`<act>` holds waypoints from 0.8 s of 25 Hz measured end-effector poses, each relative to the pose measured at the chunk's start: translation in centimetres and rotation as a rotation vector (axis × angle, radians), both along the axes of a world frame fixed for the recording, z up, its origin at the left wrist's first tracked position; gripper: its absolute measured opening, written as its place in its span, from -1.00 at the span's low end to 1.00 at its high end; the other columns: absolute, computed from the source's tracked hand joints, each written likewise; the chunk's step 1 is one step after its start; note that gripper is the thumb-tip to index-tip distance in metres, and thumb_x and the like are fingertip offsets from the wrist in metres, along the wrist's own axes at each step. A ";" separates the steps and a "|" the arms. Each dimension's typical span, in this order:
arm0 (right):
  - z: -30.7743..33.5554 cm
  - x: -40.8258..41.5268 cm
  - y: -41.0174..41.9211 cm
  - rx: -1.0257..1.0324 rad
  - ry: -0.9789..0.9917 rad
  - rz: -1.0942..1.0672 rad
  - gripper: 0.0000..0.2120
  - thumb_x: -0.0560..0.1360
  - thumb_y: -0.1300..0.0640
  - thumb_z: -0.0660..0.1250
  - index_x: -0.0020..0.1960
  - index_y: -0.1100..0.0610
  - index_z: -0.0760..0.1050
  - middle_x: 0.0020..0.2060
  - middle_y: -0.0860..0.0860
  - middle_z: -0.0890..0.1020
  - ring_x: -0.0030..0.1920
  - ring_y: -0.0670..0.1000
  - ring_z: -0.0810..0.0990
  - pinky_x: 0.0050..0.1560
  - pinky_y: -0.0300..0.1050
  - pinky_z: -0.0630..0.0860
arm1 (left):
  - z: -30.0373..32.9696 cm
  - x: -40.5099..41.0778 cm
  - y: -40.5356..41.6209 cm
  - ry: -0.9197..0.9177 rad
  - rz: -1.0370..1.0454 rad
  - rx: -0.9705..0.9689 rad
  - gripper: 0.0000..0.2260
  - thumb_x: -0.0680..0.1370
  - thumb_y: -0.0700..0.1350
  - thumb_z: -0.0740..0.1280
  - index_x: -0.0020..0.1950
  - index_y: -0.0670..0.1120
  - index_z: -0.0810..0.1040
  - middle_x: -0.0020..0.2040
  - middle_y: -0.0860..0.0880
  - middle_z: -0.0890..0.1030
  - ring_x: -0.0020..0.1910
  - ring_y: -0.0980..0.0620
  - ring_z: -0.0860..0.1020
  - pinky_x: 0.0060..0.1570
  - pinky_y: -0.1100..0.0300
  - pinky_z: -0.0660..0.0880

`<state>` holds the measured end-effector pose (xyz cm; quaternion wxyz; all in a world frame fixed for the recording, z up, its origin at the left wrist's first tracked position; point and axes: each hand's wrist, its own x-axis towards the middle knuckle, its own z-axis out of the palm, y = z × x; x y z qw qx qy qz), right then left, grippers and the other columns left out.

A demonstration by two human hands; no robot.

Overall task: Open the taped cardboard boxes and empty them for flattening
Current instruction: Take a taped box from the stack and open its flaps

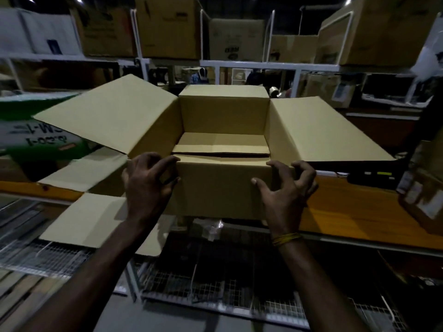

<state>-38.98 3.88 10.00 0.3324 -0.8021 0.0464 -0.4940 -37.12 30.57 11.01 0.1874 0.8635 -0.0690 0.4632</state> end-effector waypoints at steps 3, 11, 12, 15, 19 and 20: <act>-0.7 3.4 2.8 -0.002 0.007 0.036 -0.54 0.28 -0.02 0.62 0.13 -0.12 0.57 0.30 0.04 0.28 0.30 0.17 0.30 0.16 0.11 0.50 | -0.6 2.1 3.0 0.002 0.053 -0.009 -0.51 0.34 -0.11 0.60 0.26 0.02 0.61 0.18 -0.16 0.51 0.19 -0.21 0.39 0.08 -0.27 0.38; -2.4 12.7 9.0 0.032 0.066 0.086 -0.54 0.28 -0.04 0.61 0.13 -0.11 0.58 0.30 0.08 0.33 0.29 0.16 0.30 0.13 -0.13 0.29 | -1.1 10.0 9.3 0.042 0.097 0.018 -0.52 0.34 -0.13 0.58 0.25 0.03 0.61 0.17 -0.14 0.51 0.19 -0.22 0.41 0.08 -0.27 0.38; -2.6 13.4 9.7 0.027 0.075 0.082 -0.54 0.28 -0.05 0.61 0.14 -0.12 0.58 0.30 0.07 0.32 0.29 0.16 0.30 0.12 -0.12 0.31 | -1.2 10.9 10.0 0.047 0.102 0.023 -0.52 0.34 -0.13 0.58 0.25 0.04 0.62 0.17 -0.13 0.51 0.19 -0.21 0.41 0.08 -0.27 0.38; -2.8 15.1 12.1 0.032 0.102 0.076 -0.54 0.27 -0.06 0.61 0.13 -0.14 0.58 0.29 0.07 0.33 0.27 0.17 0.31 0.11 -0.06 0.38 | -1.8 13.1 12.5 0.065 0.105 0.037 -0.51 0.33 -0.13 0.59 0.24 0.04 0.62 0.17 -0.13 0.51 0.18 -0.22 0.41 0.07 -0.27 0.39; -3.1 16.2 16.3 0.020 0.131 0.068 -0.55 0.28 -0.06 0.60 0.12 -0.17 0.56 0.28 0.06 0.32 0.27 0.17 0.30 0.12 -0.01 0.43 | -2.3 15.4 17.5 0.090 0.036 0.050 -0.50 0.31 -0.13 0.61 0.23 0.03 0.63 0.16 -0.13 0.51 0.16 -0.23 0.45 0.01 -0.23 0.45; -3.4 16.4 17.7 0.029 0.136 0.065 -0.56 0.28 -0.05 0.60 0.12 -0.16 0.56 0.28 0.06 0.31 0.27 0.16 0.29 0.13 0.00 0.43 | -2.6 16.0 19.0 0.094 0.018 0.056 -0.50 0.31 -0.14 0.62 0.22 0.02 0.63 0.15 -0.14 0.51 0.14 -0.23 0.45 -0.02 -0.23 0.47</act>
